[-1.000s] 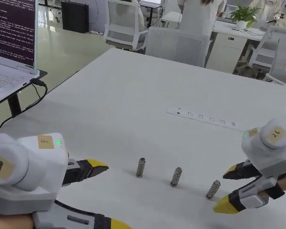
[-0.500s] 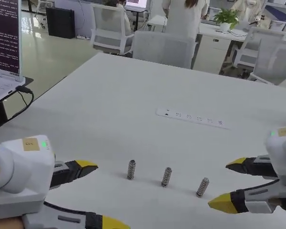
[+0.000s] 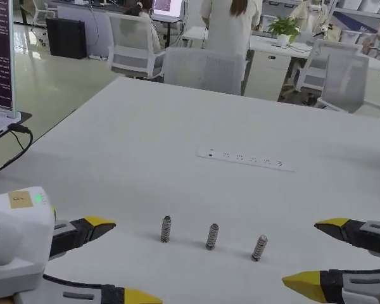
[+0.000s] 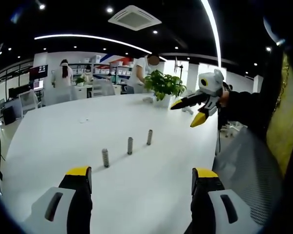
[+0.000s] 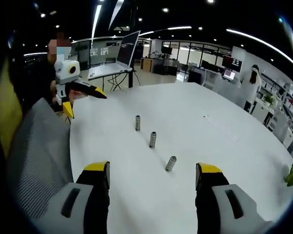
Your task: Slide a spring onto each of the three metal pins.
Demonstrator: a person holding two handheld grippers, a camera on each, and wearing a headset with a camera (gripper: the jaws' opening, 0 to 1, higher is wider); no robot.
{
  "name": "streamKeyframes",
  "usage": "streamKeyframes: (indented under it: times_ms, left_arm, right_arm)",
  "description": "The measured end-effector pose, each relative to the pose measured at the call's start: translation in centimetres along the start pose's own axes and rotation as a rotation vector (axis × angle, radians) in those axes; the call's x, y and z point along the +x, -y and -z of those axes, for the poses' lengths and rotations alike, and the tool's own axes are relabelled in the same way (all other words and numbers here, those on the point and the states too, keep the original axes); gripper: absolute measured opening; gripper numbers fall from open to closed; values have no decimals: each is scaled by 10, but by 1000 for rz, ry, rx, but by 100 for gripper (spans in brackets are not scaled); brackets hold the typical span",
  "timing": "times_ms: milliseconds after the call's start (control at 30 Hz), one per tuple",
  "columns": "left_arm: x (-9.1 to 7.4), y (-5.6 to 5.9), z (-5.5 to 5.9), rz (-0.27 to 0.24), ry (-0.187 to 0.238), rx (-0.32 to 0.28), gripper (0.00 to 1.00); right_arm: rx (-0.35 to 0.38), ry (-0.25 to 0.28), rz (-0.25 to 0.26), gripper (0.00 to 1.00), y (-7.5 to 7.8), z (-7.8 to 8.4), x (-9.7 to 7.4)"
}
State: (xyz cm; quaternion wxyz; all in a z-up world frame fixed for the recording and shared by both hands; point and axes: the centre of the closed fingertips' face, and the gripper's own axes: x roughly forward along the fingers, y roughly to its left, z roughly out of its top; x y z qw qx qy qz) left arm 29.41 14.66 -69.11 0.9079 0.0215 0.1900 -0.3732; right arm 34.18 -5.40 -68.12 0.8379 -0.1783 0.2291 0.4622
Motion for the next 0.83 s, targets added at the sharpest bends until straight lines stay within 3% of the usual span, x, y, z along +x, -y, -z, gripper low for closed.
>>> streamKeyframes:
  times_ms: [467, 600, 833]
  left_arm:
    - [-7, 0, -1, -18, 22, -25, 82]
    - [-10, 0, 3, -24, 19, -35, 82]
    - [-13, -3, 8, -34, 15, -53, 82]
  right_arm:
    - [66, 63, 49, 75, -23, 23, -12]
    - [84, 85, 88, 78, -20, 25, -16]
    - [97, 91, 106, 81, -20, 26, -17]
